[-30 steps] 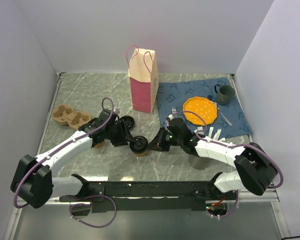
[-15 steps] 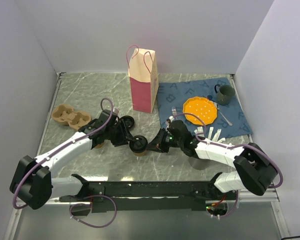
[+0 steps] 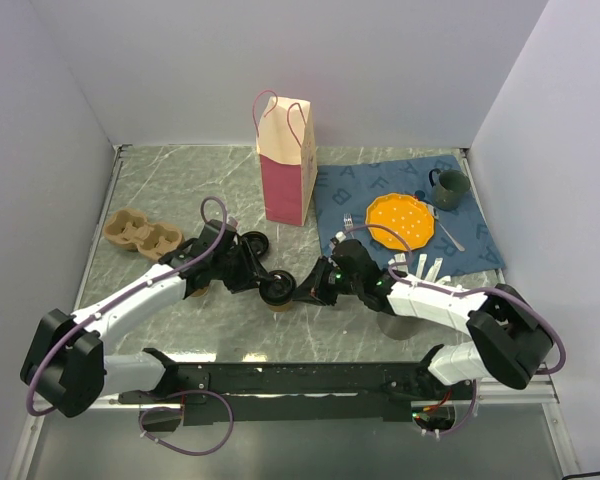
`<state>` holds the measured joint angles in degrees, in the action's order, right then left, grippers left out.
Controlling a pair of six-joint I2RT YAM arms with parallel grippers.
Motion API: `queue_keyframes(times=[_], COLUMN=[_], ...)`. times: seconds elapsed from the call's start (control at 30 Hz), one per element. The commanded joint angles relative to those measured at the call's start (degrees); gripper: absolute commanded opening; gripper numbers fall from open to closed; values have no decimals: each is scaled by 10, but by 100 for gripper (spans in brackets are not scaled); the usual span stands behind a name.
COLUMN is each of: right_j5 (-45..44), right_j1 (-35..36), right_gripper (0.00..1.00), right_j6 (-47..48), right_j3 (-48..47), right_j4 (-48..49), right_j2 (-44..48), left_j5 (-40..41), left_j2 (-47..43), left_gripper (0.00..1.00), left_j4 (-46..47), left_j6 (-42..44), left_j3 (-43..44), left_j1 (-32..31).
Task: Pack the takeout coffee
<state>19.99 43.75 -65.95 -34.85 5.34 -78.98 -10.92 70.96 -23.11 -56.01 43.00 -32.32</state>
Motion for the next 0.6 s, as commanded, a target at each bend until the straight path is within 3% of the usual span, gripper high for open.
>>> queue_keyframes(times=[0.0, 0.27, 0.57], right_j5=[-127, -109, -80], right_j1=[3, 3, -7], right_gripper=[13, 23, 38], right_j6=[70, 121, 218], right_j3=[49, 23, -161], right_j4=[-145, -140, -283], right_j2=[-61, -29, 20], left_j5=[20, 28, 34], left_j2=[52, 66, 91], left_gripper=[49, 49, 54], left_j4=[-98, -105, -131], left_j6=[6, 1, 26], left_j3=[-39, -22, 97], left_j1=[-28, -34, -34])
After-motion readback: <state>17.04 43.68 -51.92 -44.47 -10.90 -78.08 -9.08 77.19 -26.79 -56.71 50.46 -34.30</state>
